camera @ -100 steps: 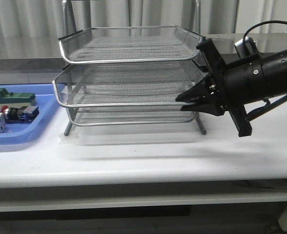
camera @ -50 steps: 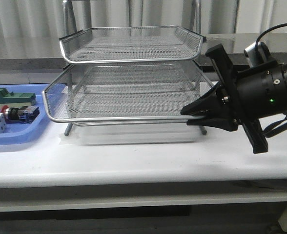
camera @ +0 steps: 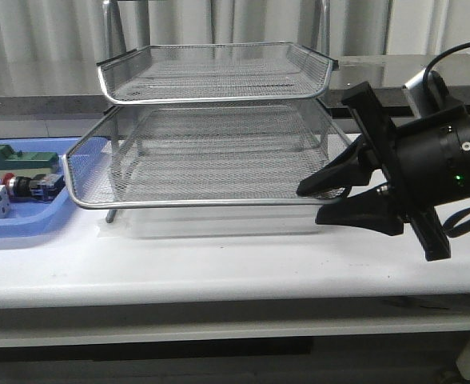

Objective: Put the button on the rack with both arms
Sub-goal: 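Pull the middle wire tier outward toward the robot with the right gripper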

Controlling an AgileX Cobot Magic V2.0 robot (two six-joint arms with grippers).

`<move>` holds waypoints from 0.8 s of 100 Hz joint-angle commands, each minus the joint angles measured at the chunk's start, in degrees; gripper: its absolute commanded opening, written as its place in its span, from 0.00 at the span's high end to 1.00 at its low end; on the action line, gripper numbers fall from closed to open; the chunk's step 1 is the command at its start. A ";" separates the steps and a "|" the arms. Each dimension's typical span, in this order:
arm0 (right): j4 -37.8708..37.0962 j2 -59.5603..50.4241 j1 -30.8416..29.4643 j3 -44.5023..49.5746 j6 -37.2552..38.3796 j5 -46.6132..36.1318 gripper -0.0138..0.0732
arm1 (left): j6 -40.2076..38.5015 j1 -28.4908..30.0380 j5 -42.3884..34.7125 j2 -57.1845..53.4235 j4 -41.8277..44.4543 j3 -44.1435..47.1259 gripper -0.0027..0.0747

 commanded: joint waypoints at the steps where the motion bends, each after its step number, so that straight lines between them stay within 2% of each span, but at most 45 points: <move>1: 5.35 -1.61 0.31 0.16 -2.07 1.83 0.40 | -0.50 -0.27 -4.64 -1.82 -0.36 3.13 0.99; 28: 5.35 -2.77 0.31 0.16 -3.27 1.99 0.38 | -0.50 -0.27 -4.64 -1.82 -0.36 3.13 0.99; 57: 5.31 -9.00 0.25 0.16 -3.55 0.66 0.38 | -0.50 -0.27 -4.64 -1.82 -0.36 3.13 0.99; 80: -0.15 -12.67 0.25 0.16 -0.85 -1.52 0.38 | -0.50 -0.27 -4.64 -1.82 -0.36 3.13 0.99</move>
